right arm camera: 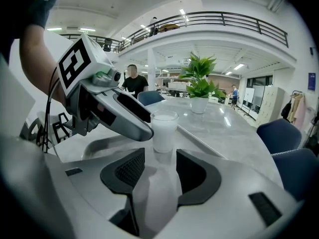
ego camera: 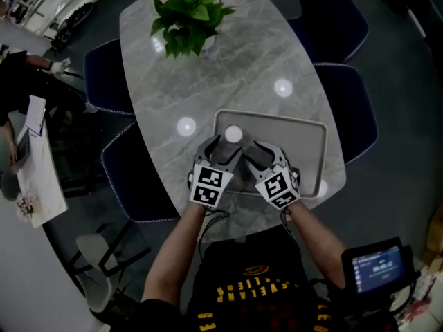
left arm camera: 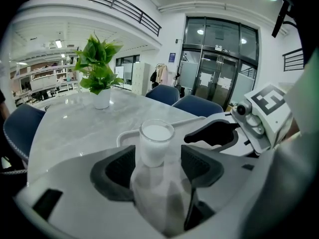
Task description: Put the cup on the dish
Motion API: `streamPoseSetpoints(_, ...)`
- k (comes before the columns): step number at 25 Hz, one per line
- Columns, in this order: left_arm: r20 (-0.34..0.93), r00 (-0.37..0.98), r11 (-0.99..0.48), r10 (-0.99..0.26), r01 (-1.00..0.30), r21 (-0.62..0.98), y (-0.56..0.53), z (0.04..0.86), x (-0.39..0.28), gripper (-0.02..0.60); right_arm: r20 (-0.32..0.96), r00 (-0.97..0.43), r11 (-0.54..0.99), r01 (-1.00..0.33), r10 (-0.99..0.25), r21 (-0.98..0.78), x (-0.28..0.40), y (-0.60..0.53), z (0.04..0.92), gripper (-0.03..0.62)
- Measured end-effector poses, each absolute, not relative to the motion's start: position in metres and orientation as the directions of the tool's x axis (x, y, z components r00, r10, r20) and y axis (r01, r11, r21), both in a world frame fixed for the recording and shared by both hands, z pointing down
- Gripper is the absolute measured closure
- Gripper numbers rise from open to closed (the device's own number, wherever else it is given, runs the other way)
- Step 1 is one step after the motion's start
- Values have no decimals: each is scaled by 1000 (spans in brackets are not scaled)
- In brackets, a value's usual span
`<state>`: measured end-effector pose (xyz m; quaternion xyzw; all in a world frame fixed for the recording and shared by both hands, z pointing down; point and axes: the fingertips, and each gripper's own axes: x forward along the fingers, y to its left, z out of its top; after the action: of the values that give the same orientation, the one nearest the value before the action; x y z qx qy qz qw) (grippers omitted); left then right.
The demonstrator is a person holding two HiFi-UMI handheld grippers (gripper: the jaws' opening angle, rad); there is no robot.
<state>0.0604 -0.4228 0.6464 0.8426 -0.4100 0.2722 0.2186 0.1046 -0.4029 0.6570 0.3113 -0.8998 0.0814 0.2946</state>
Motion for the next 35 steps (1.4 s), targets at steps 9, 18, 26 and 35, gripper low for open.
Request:
streamPoseSetpoints(9, 594, 583, -565, -554, -787, 246, -367, 619, 59, 307, 534, -634, 726, -686, -559, -54, 105, -373, 626, 395)
streamPoseSetpoints(18, 497, 637, -553, -589, -767, 326, -322, 571, 49, 384, 433, -640, 657, -742, -635, -132, 105, -344, 576, 537)
streamPoseSetpoints(26, 396, 624, -508, -674, -780, 365, -299, 526, 15, 580, 365, -643, 635, -756, -673, -160, 98, -331, 538, 537)
streamPoseSetpoints(35, 350, 656, -532, -669, -751, 390, -249, 492, 16, 581, 306, -663, 639, -746, -683, -187, 87, -282, 493, 577)
